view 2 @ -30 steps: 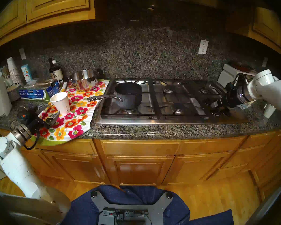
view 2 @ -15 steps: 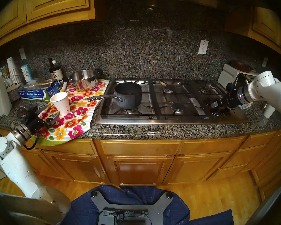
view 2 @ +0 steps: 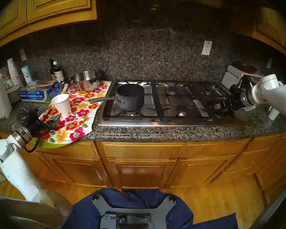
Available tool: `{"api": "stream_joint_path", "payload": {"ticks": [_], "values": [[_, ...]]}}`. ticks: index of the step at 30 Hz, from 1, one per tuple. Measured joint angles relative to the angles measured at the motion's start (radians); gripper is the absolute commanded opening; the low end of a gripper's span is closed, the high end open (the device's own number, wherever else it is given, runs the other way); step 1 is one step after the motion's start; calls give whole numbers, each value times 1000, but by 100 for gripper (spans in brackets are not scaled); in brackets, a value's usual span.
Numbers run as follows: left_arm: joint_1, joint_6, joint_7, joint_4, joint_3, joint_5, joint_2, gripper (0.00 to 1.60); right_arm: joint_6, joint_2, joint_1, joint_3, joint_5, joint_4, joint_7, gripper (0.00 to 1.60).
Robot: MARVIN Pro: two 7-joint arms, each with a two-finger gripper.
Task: Pick up the water cup, pour water into the pot, turn on the stove
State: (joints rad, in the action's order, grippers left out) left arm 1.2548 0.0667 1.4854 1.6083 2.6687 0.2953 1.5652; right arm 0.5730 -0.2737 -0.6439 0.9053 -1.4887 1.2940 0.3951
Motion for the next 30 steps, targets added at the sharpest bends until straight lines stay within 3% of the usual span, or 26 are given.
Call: {"api": "stream_joint_path", "payload": {"ticks": [27,28,29,30], "values": [[0,0,0,0,0,-1,0,160,-73,-21,51,25,-37,-28,-1,160],[0,0,0,0,0,-1,0,160,-76,-22,53,26,-39,-29,-1,109],[0,0,0,0,0,-1,0,160,-80,-23,56,28,-41,-30,0,73],[1,0,0,0,0,-1,0,160,-82,-23,58,29,-41,-31,1,73]]}}
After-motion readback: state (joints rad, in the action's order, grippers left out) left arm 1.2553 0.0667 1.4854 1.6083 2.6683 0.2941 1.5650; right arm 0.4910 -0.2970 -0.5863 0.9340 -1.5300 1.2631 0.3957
